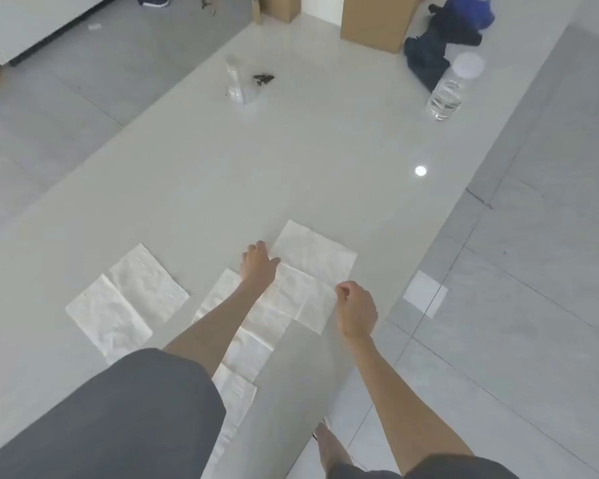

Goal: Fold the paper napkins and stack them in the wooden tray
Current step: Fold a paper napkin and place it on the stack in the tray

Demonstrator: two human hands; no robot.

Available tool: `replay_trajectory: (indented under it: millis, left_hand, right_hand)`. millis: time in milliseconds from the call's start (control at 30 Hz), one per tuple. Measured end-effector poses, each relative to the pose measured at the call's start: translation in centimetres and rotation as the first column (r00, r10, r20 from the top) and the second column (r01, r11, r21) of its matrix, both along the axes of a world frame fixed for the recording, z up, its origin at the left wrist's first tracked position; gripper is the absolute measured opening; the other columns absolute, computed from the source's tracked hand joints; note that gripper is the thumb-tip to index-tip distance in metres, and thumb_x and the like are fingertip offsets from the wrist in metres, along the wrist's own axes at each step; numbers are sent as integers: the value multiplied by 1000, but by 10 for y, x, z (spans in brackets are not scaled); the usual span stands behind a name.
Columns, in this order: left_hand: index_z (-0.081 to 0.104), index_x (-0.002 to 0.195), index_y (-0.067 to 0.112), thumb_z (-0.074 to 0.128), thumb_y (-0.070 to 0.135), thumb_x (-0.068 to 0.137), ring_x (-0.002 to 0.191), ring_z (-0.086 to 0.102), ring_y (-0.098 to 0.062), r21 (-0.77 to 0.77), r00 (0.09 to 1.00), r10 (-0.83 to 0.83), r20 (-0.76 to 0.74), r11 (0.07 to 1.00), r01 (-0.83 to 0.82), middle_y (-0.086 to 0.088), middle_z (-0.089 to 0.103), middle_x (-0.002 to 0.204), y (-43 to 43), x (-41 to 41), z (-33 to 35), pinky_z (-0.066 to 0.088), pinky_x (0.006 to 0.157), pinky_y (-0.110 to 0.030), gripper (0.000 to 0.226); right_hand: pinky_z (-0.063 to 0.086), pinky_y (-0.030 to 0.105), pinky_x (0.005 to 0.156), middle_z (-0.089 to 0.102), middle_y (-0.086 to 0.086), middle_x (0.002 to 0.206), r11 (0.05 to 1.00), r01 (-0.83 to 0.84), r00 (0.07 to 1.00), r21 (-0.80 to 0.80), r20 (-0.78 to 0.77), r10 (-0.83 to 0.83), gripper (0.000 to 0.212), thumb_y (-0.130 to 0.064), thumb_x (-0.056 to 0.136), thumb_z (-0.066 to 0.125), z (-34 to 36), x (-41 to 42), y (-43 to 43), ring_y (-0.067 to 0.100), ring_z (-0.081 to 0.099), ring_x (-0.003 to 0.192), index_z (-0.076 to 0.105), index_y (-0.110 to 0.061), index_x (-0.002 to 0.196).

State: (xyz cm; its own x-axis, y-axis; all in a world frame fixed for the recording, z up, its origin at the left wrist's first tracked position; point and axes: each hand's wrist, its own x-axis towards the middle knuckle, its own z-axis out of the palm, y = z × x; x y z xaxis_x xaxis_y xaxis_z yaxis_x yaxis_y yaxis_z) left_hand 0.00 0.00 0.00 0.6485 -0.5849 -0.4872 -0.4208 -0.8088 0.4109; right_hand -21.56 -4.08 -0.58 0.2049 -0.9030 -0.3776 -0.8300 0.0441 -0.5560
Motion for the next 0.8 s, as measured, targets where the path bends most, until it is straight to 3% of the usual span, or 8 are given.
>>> replay_trajectory:
  millis: [133,267,400,467,533,633,733,800]
  left_hand:
    - [41,126,0,63,17,97,126,47,-39,72,999,26,29,997,-28,-20,53,130,-11,0,-11,42,100,-45,40]
    - [49,113,3,64,10,93,117,52,-36,46,997,60,-43,997,-58,-15,63,115,-20,7,-21,43,91,-40,25]
    - [51,90,14,64,15,90,108,54,-34,51,996,-31,-81,998,35,-8,54,99,-16,14,-27,39,93,-35,13]
    - [50,94,15,65,19,92,104,45,-28,0,987,-24,-162,1000,25,-6,48,105,-13,12,-18,38,92,-33,15]
    - [52,98,14,64,20,93,96,48,-23,-117,962,-7,-273,993,-26,-3,53,102,-11,9,0,41,82,-30,14]
    - [54,102,7,62,18,96,79,51,-20,-278,884,20,-466,946,-168,-1,58,89,9,5,42,40,69,-29,15]
    - [52,105,10,64,21,96,71,47,-19,-372,845,61,-531,879,-297,-7,54,81,45,4,78,38,65,-30,18]
    - [54,107,13,64,18,96,70,58,-14,-419,808,113,-578,809,-412,3,65,77,74,2,100,44,68,-24,15]
  right_hand:
    - [42,32,65,69,-4,92,996,75,996,38,-54,-73,18,-17,99,50,-10,6,0,19,61,83,67,-22,95]
    - [52,39,68,68,-1,88,994,102,993,49,-71,-98,23,-9,93,50,-11,11,-2,24,64,83,59,-26,80]
    - [53,38,70,68,-2,91,992,109,994,58,-30,-107,17,-13,94,52,-16,10,-2,23,64,88,66,-21,89]
    - [51,34,74,67,-3,92,995,90,993,49,69,-94,12,-14,95,56,-15,6,-1,22,63,93,68,-16,95]
    - [49,28,79,65,-7,93,997,80,968,8,239,-79,6,-11,94,61,-4,-1,0,17,63,96,66,-13,95]
    - [46,19,81,65,-15,102,973,152,879,175,426,-214,5,-16,98,59,32,-13,0,-1,63,105,60,-17,104]
    - [51,24,88,68,-10,104,967,118,817,227,531,-224,9,-17,99,61,60,-17,-4,8,68,104,57,-24,104]
    - [51,24,89,68,-6,106,980,34,805,197,576,-144,14,-17,99,62,79,-10,-5,9,67,103,59,-27,107]
